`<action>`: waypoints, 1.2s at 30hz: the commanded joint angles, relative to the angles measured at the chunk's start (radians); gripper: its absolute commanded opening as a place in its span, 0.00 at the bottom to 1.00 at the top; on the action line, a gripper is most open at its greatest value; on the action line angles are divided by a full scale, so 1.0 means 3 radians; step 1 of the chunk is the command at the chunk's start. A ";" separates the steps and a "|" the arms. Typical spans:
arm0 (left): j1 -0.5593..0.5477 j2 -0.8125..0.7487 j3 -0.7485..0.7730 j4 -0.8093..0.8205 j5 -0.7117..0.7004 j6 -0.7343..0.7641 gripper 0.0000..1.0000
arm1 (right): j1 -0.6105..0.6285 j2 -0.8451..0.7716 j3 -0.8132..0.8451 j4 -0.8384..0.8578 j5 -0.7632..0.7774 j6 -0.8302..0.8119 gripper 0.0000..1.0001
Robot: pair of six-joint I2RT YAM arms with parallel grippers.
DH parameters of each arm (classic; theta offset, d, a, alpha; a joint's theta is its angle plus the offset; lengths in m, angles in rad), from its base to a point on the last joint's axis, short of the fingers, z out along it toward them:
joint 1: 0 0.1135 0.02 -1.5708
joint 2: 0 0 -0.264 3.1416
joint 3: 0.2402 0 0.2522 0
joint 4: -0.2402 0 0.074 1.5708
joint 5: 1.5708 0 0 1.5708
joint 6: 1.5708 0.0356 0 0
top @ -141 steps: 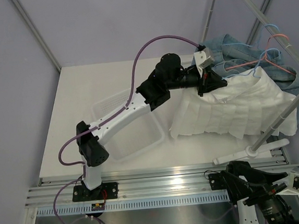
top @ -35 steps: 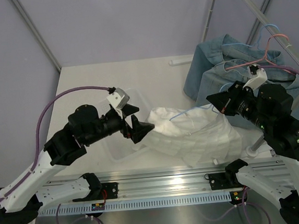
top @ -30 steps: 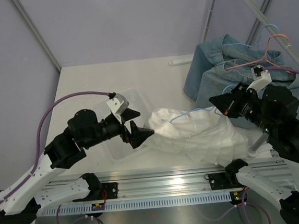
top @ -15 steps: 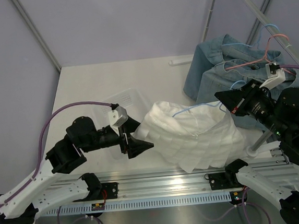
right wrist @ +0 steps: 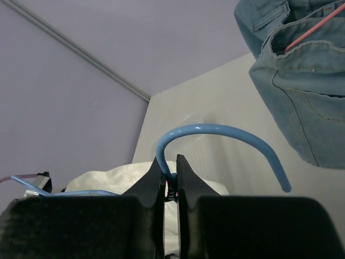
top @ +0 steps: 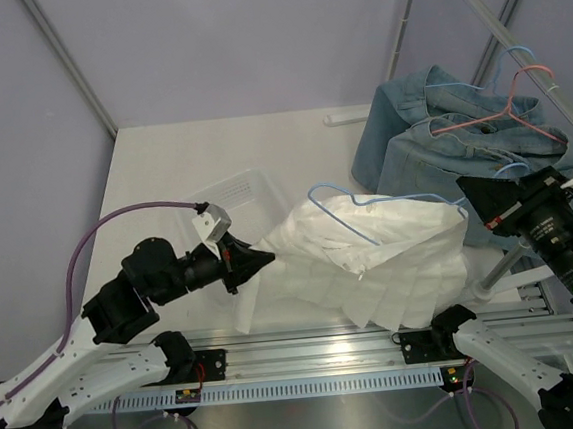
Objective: Remove the skirt from the hanger
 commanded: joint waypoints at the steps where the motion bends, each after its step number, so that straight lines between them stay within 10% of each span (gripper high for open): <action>1: 0.0014 -0.0193 -0.0081 0.0046 -0.0515 -0.0164 0.00 | 0.0019 -0.0136 0.0117 0.0069 0.0524 0.0102 0.00; 18: 0.0014 0.0629 0.0471 0.0097 -0.0019 -0.0179 0.00 | 0.0019 0.0043 -0.0707 0.2222 -0.0626 0.1947 0.00; 29: 0.0106 0.1145 0.2244 -0.0802 -0.1817 0.0653 0.00 | 0.0019 0.0100 0.0234 0.1358 -0.0427 0.1171 0.00; 36: 0.0606 0.1708 0.3349 -0.1038 -0.2055 0.1058 0.00 | 0.0019 -0.0044 0.0361 0.0939 -0.0258 0.0875 0.00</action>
